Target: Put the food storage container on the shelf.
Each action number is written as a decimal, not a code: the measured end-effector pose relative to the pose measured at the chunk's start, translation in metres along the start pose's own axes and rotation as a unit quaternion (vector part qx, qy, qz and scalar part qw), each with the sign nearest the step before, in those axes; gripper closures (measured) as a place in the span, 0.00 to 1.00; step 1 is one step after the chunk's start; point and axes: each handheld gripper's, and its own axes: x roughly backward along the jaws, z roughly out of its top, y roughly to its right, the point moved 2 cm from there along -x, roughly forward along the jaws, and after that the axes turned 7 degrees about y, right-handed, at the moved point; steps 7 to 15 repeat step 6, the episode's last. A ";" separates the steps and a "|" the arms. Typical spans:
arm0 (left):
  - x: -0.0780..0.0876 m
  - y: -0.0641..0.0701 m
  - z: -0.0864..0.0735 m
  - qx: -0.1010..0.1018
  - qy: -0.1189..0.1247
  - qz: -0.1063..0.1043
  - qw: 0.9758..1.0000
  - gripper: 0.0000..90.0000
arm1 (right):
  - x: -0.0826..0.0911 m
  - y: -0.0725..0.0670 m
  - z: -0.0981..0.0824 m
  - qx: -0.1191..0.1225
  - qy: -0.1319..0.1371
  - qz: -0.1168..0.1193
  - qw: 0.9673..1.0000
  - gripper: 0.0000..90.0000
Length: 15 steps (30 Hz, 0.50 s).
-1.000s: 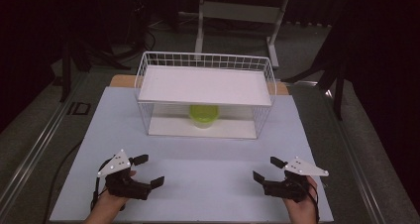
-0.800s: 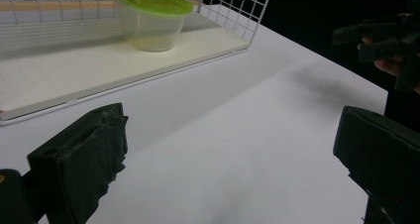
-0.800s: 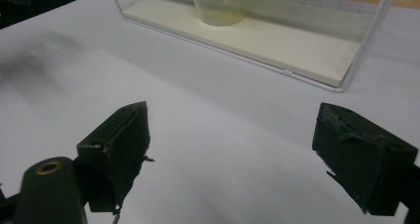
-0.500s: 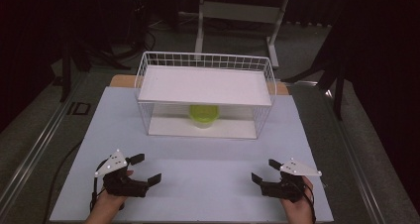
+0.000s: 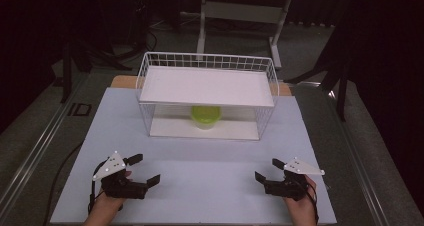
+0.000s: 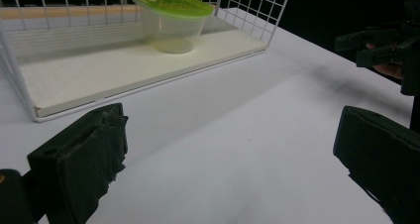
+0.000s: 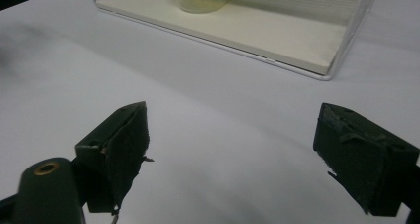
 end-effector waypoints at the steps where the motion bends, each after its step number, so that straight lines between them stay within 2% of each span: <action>1: 0.000 -0.001 0.000 0.000 0.000 0.001 1.000 0.01 | 0.000 0.001 0.000 -0.001 0.001 0.000 1.000 0.15; 5: 0.001 -0.003 -0.001 0.007 0.002 0.002 1.000 0.01 | 0.000 0.002 -0.001 0.004 0.000 -0.003 1.000 0.15; 15: 0.001 -0.004 -0.001 0.007 0.002 0.001 1.000 0.01 | 0.000 0.002 -0.001 0.003 0.000 -0.001 1.000 0.16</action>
